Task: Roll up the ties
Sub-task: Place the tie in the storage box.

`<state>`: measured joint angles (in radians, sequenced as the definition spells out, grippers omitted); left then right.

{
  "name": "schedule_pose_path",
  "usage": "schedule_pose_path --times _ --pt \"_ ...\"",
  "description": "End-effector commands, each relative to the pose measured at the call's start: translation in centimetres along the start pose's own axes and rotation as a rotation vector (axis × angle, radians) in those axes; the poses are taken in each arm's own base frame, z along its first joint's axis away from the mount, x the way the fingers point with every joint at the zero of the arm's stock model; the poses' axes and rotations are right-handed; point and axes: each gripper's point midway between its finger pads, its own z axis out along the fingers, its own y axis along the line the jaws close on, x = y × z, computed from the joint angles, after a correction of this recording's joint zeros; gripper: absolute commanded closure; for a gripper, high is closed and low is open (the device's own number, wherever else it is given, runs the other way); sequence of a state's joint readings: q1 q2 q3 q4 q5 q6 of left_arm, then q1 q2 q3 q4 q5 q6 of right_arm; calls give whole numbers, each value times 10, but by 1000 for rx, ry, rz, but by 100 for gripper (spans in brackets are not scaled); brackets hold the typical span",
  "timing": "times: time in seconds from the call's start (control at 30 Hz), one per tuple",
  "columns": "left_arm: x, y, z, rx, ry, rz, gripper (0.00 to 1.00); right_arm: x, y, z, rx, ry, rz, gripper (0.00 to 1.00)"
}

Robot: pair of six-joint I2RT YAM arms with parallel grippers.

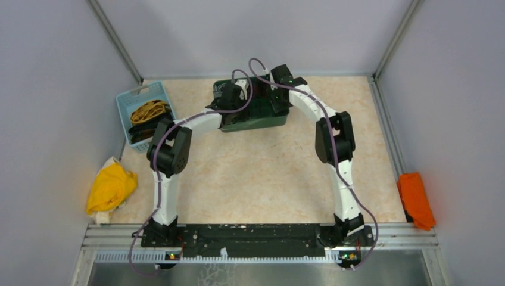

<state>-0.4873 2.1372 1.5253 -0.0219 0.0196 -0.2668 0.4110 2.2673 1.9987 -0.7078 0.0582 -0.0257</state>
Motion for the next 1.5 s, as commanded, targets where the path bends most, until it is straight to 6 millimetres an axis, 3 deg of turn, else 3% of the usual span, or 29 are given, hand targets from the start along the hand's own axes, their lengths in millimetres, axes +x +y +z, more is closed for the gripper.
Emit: schedule_pose_path --times 0.0,0.1,0.37,0.77,0.9,0.93,1.03,1.13,1.23,1.3,1.47 --pt "3 0 -11 4 21 18 100 42 -7 17 92 201 30 100" --pt "2 -2 -13 12 21 21 100 47 -10 21 146 243 62 100" --pt "1 -4 -13 26 14 22 100 63 -45 5 463 295 123 100" --pt "0 -1 -18 32 6 21 100 102 -30 38 400 469 79 100" --pt "0 0 -19 31 5 21 100 96 -27 39 378 443 86 99" --pt "0 0 -20 31 5 21 100 90 -26 37 368 414 94 91" --pt "-2 0 -21 29 3 25 100 61 -22 28 327 269 128 51" --pt "-3 0 -22 29 1 25 100 38 -18 12 281 167 142 27" --pt "-2 1 -20 30 4 24 100 18 -14 1 244 102 144 15" --pt "-1 1 -19 34 8 24 100 11 -14 -1 234 83 141 12" --pt "1 2 -17 31 17 22 100 16 -21 3 277 111 131 8"
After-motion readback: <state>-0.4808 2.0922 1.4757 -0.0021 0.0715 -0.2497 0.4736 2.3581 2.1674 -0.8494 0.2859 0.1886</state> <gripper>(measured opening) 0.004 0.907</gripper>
